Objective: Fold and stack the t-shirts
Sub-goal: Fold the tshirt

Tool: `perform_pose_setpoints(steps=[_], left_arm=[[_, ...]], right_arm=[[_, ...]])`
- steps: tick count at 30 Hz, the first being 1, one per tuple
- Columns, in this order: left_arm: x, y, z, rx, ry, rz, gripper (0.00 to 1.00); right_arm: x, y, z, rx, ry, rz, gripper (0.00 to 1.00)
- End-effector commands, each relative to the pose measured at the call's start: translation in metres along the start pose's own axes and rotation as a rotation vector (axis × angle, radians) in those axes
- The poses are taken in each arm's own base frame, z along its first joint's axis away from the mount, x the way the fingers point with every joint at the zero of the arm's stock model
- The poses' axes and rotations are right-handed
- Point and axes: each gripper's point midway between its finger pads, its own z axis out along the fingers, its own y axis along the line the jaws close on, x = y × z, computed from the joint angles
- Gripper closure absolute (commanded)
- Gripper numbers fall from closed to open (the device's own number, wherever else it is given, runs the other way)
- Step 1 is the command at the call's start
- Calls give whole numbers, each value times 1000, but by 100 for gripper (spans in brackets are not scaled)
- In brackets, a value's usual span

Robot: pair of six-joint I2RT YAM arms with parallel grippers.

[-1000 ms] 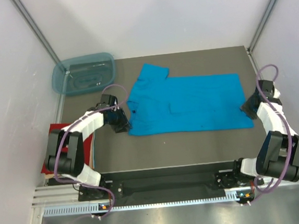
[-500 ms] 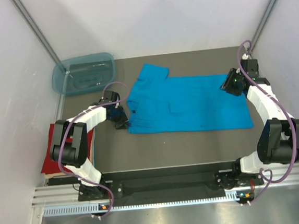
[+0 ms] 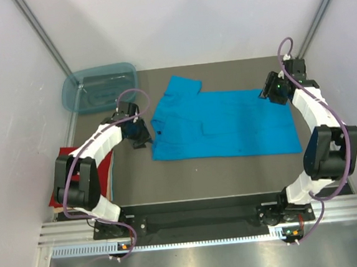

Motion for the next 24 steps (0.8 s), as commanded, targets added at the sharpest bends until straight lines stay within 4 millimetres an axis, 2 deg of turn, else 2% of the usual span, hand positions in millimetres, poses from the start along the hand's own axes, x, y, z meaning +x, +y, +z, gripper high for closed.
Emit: perform_pose_setpoints(steps=[1,3,5,6,8,9,10,11,13,15,18,20,21,23,24], left_arm=[[-31,-19,-24,57,-101,40,55],[-48,-39,-27,134,-141,85,55],[-76,-60,-37,187,-210,108,55],[-93,-72,-41,211,-238,119,55],[-111,-85,-42,230,-271,130,55],[-128,-96,-42,251,-301,137,55],[-134,-102,-41,265,-307,143,55],[-142,-106,-39,270,-320,146,55],[-160,-113,-32,269,-341,152,54],[-171,-115,-25,251,-344,154,54],[-165,-101,-14,181,-302,141,55],[-153,-97,-9,174,-258,150,57],[-142,-91,-4,160,-225,152,57],[-123,-86,-5,152,-183,160,58],[-104,-74,2,130,-132,152,58]], right_arm=[[-42,0,1,49,-103,-42,46],[-53,-9,10,108,-93,-11,45],[-66,-18,23,156,-113,-14,46],[-70,-19,28,157,-116,-39,46],[-80,-20,41,157,-126,-54,46],[-82,-19,45,149,-125,-59,46],[-90,-14,48,124,-137,-65,46],[-87,-13,57,108,-117,-73,46],[-96,-13,61,113,-120,-91,46],[-94,-23,72,136,-97,-94,46],[-93,-42,75,176,-67,-45,46],[-82,-49,75,199,-21,-6,49],[-80,-59,71,257,-20,32,51],[-60,-76,56,357,46,108,54],[-54,-85,48,412,42,190,54]])
